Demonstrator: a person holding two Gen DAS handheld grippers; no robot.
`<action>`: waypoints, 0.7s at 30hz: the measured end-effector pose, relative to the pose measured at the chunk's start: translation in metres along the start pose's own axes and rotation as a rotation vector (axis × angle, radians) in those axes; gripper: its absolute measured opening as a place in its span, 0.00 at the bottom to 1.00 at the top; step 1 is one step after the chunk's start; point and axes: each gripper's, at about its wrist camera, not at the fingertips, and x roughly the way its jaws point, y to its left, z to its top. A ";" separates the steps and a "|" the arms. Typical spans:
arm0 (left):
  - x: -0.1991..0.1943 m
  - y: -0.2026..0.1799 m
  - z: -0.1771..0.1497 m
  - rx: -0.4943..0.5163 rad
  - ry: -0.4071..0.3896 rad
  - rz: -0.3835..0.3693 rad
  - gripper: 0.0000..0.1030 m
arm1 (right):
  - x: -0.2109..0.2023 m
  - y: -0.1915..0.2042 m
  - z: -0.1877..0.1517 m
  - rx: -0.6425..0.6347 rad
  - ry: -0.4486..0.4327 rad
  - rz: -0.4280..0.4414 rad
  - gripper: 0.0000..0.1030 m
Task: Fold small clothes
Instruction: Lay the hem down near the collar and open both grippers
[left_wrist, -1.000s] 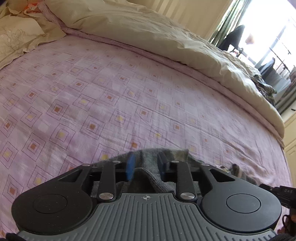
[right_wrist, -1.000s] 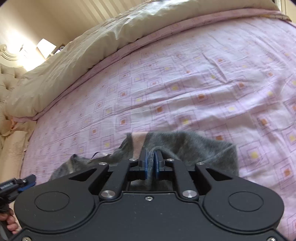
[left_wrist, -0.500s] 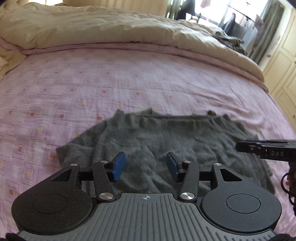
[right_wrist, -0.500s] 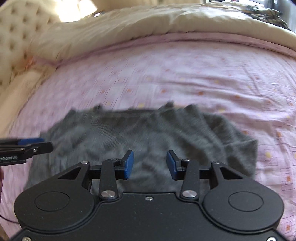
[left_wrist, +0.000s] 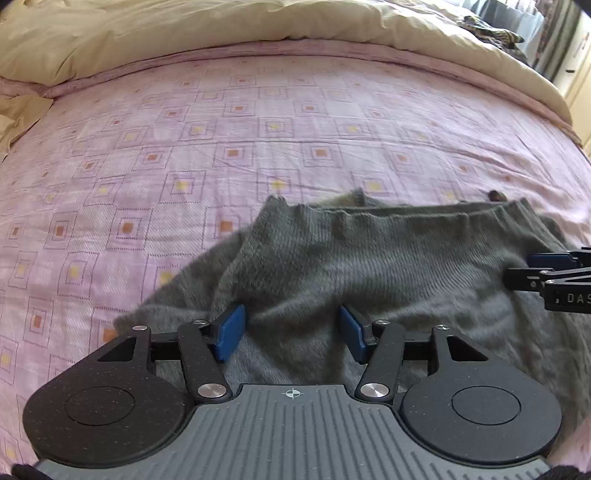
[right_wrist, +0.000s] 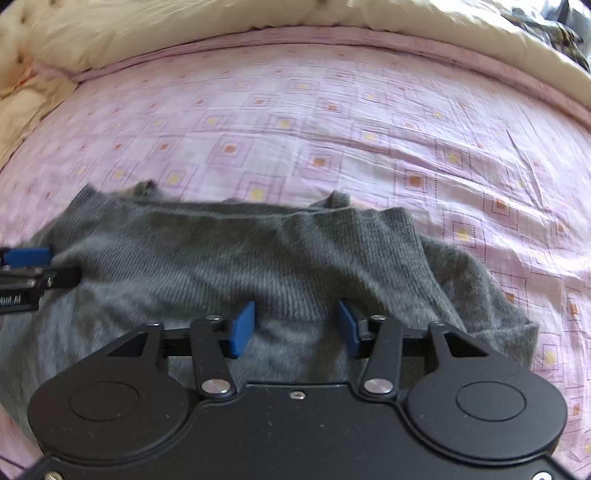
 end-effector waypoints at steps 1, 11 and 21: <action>0.002 0.001 0.002 0.001 0.008 -0.003 0.57 | 0.002 -0.003 0.003 0.015 0.006 0.003 0.55; -0.024 -0.001 0.003 -0.041 0.056 0.012 0.72 | -0.042 0.002 -0.014 0.031 -0.090 -0.009 0.89; -0.051 -0.017 -0.027 -0.055 0.143 0.086 0.96 | -0.067 0.026 -0.056 0.028 -0.073 -0.024 0.99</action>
